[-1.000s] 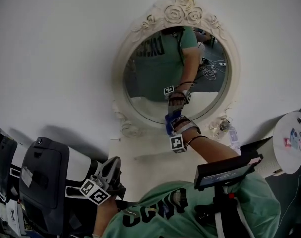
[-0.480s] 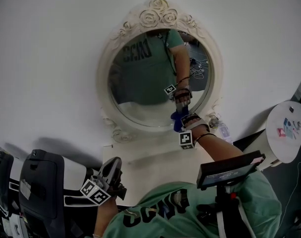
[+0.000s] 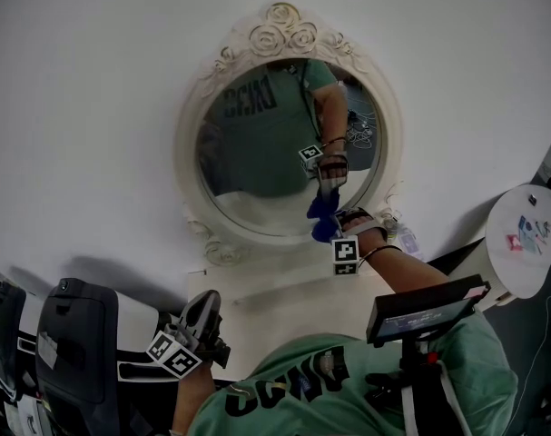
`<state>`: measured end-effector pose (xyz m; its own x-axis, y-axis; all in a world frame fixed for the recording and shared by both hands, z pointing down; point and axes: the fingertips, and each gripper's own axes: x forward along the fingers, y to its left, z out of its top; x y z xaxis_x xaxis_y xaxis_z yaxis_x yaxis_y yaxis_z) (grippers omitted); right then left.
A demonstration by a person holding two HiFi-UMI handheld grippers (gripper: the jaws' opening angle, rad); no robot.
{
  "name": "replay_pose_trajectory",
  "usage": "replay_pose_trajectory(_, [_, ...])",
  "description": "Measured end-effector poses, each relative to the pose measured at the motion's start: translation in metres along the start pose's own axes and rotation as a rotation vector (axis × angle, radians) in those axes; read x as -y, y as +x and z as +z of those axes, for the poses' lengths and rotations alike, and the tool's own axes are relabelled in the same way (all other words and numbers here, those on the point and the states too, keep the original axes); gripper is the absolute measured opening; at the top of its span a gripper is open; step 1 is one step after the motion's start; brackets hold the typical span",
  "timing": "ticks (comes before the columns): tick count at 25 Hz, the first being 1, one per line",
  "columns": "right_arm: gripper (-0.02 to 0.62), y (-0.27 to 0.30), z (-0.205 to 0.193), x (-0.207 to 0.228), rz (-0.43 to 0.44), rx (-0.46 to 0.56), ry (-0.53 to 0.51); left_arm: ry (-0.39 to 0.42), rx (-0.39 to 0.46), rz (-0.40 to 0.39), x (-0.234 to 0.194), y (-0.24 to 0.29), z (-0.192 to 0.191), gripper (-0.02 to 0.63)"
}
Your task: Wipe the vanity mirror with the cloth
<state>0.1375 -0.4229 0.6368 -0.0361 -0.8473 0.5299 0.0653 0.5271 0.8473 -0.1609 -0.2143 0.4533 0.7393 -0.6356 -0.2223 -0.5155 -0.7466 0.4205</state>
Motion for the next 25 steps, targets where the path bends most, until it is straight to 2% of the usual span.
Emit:
replay_pose_trajectory(3, [0.052, -0.037, 0.000, 0.022, -0.011, 0.105, 0.194, 0.005, -0.006, -0.008, 0.000, 0.006, -0.001, 0.000])
replay_pose_trajectory(8, [0.052, -0.104, -0.026, 0.044, -0.001, 0.243, 0.531, 0.009, -0.025, -0.020, 0.000, 0.020, -0.004, 0.000])
replay_pose_trajectory(16, [0.052, -0.191, -0.053, 0.033, 0.076, 0.495, 1.052, -0.002, -0.067, -0.049, 0.003, 0.046, -0.018, 0.000])
replay_pose_trajectory(21, [0.052, -0.213, -0.038, 0.008, 0.173, 0.682, 1.238, -0.003, -0.096, -0.079, 0.012, 0.065, -0.030, 0.000])
replay_pose_trajectory(25, [0.052, -0.209, -0.031, 0.004, 0.217, 0.743, 1.386, 0.002, -0.103, -0.096, 0.017, 0.070, -0.033, 0.000])
